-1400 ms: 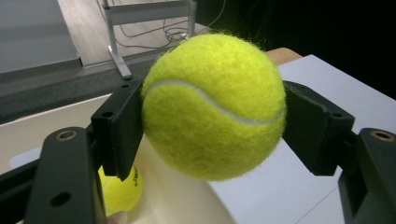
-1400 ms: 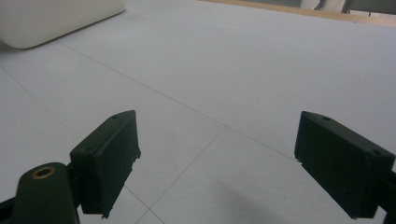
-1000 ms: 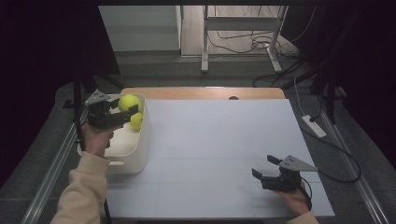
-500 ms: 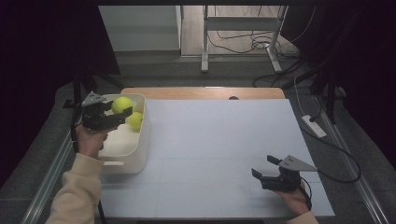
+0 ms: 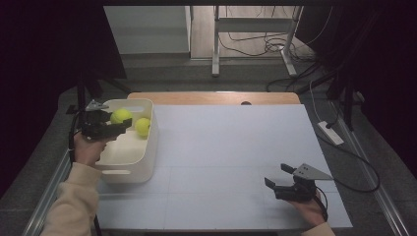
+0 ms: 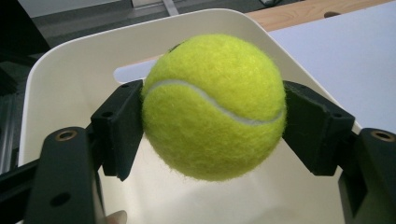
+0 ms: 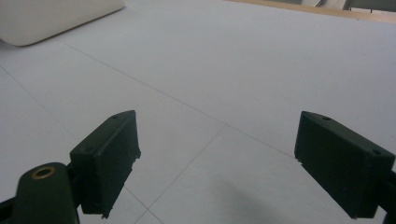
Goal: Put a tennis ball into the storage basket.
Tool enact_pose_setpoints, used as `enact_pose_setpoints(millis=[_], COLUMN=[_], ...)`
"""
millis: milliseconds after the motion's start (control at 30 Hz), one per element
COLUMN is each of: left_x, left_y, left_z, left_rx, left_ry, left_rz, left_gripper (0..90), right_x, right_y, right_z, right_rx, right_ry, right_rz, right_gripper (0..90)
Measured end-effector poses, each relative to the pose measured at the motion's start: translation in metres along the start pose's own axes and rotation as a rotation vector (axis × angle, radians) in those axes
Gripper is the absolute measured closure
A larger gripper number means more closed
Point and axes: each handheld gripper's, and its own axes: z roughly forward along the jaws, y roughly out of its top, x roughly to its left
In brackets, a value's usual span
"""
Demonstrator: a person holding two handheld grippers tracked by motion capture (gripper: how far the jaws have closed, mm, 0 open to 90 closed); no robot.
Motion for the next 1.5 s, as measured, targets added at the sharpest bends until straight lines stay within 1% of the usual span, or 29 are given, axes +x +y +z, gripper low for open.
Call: enact_pose_setpoints(millis=[167, 300, 567, 667, 733, 800, 867, 900, 933, 1000, 1067, 1133, 1200, 1267, 1333, 1367, 1400, 1467, 1500], left_x=[-0.003, -0.004, -0.001, 0.0, 0.0, 0.0, -0.001, -0.001, -0.002, -0.005, -0.006, -0.008, -0.009, -0.011, -0.015, -0.015, -0.017, -0.019, -0.02], left_y=[0.002, 0.002, 0.001, 0.0, 0.001, 0.002, 0.004, 0.004, 0.004, 0.004, 0.004, 0.004, 0.004, 0.004, 0.003, 0.003, 0.003, 0.001, 0.001], left_z=[0.003, 0.007, 0.007, 0.008, 0.008, 0.006, 0.003, 0.003, 0.001, 0.0, -0.001, -0.003, -0.004, -0.006, -0.009, -0.009, -0.01, -0.013, -0.014], left_rx=[0.014, 0.025, 0.034, 0.042, 0.043, 0.022, -0.008, -0.008, -0.025, -0.043, -0.067, -0.088, -0.104, -0.121, -0.14, -0.14, -0.15, -0.175, -0.178], left_ry=[0.009, 0.008, 0.012, 0.023, 0.031, 0.032, 0.008, 0.008, -0.009, -0.028, -0.073, -0.108, -0.132, -0.167, -0.202, -0.202, -0.221, -0.29, -0.309], left_rz=[0.01, 0.015, 0.004, -0.002, -0.001, -0.013, -0.027, -0.027, -0.029, -0.029, -0.03, -0.032, -0.034, -0.033, -0.023, -0.023, -0.024, -0.042, -0.049], left_gripper=[27.2, 27.2, 27.0, 26.6, 25.9, 19.0, 12.6, 10.6, 10.6, 7.3, 6.2, 5.2, 4.9, 4.9, 4.4, 4.3, 4.3, 4.8, 4.9], right_x=[0.0, 0.0, -0.001, -0.001, -0.001, -0.001, -0.001, -0.001, -0.002, -0.002, -0.002, -0.002, -0.002, -0.003, -0.003, -0.003, -0.003, -0.003, -0.002], right_y=[0.0, 0.0, 0.0, 0.0, 0.0, 0.0, 0.0, 0.0, 0.0, 0.0, 0.0, 0.0, 0.0, 0.0, 0.0, 0.0, 0.0, 0.0, 0.0], right_z=[0.0, -0.001, -0.001, -0.001, 0.0, -0.001, -0.001, -0.001, -0.001, -0.001, -0.001, -0.001, -0.001, -0.001, -0.001, -0.001, -0.001, -0.001, -0.002], right_rx=[-0.001, 0.0, 0.0, 0.002, 0.002, 0.0, -0.005, -0.005, -0.005, -0.003, -0.003, -0.001, -0.001, -0.004, -0.006, -0.006, -0.007, -0.006, -0.003], right_ry=[0.0, -0.001, -0.001, -0.001, -0.002, -0.002, -0.001, -0.001, -0.001, 0.0, 0.0, -0.001, -0.001, 0.001, 0.004, 0.004, 0.005, 0.007, 0.007], right_rz=[-0.001, -0.001, 0.0, 0.0, -0.002, -0.001, 0.005, 0.005, 0.005, 0.002, 0.003, 0.003, 0.006, 0.008, 0.01, 0.01, 0.01, 0.013, 0.011], right_gripper=[13.6, 13.6, 13.6, 13.6, 13.6, 13.6, 13.6, 13.6, 13.6, 13.6, 13.6, 13.6, 13.6, 13.6, 13.6, 13.6, 13.6, 13.6, 13.6])
